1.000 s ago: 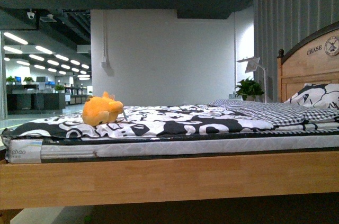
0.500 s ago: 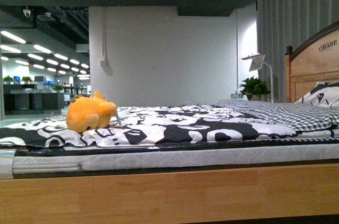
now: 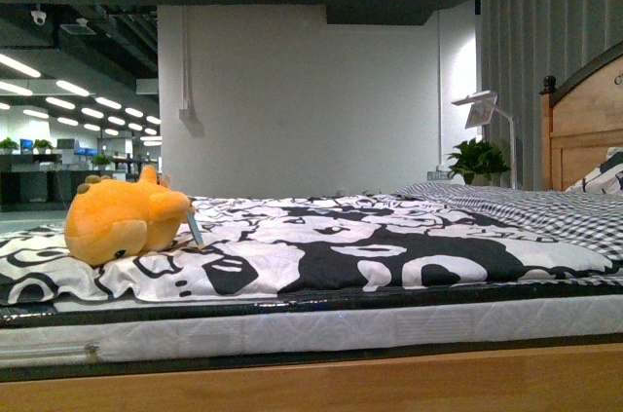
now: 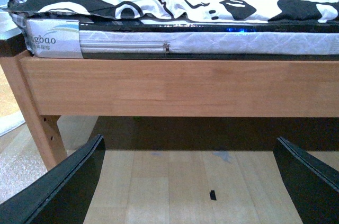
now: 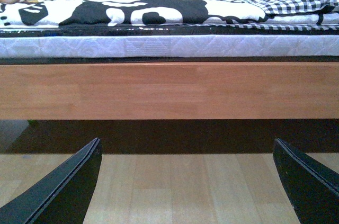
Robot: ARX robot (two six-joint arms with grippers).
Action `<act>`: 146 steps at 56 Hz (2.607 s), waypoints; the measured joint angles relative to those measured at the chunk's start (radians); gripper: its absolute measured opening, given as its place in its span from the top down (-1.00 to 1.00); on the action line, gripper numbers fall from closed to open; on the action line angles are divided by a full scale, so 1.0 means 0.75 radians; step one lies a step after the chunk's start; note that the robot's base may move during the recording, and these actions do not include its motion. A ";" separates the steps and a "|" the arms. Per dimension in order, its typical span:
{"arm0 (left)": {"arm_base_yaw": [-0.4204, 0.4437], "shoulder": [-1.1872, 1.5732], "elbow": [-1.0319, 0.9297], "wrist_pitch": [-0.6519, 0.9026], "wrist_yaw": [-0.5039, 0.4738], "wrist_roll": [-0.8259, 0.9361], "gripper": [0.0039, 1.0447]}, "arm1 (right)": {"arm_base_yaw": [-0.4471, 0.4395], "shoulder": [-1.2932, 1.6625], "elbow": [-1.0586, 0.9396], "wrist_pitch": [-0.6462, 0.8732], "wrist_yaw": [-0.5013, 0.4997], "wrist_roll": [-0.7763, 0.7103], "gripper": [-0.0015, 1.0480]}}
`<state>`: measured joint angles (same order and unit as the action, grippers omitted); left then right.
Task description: Put away toys
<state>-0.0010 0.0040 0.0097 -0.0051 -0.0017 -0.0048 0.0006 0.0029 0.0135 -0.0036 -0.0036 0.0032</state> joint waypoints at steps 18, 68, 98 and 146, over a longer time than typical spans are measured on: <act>0.000 0.000 0.000 0.000 0.002 0.000 -0.89 | 0.000 0.000 0.000 0.000 0.001 -0.001 -0.87; 0.000 0.000 0.000 0.000 0.002 0.000 -0.89 | 0.000 0.000 0.000 0.000 0.003 -0.001 -0.87; 0.000 0.000 0.000 0.000 0.007 0.001 -0.89 | 0.000 0.000 0.000 0.000 0.011 0.000 -0.87; 0.000 -0.003 0.000 0.001 0.002 0.001 -0.89 | 0.000 0.000 0.000 0.002 0.004 0.000 -0.87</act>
<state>-0.0010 0.0021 0.0097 -0.0048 -0.0002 -0.0040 0.0006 0.0029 0.0135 -0.0021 -0.0006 0.0032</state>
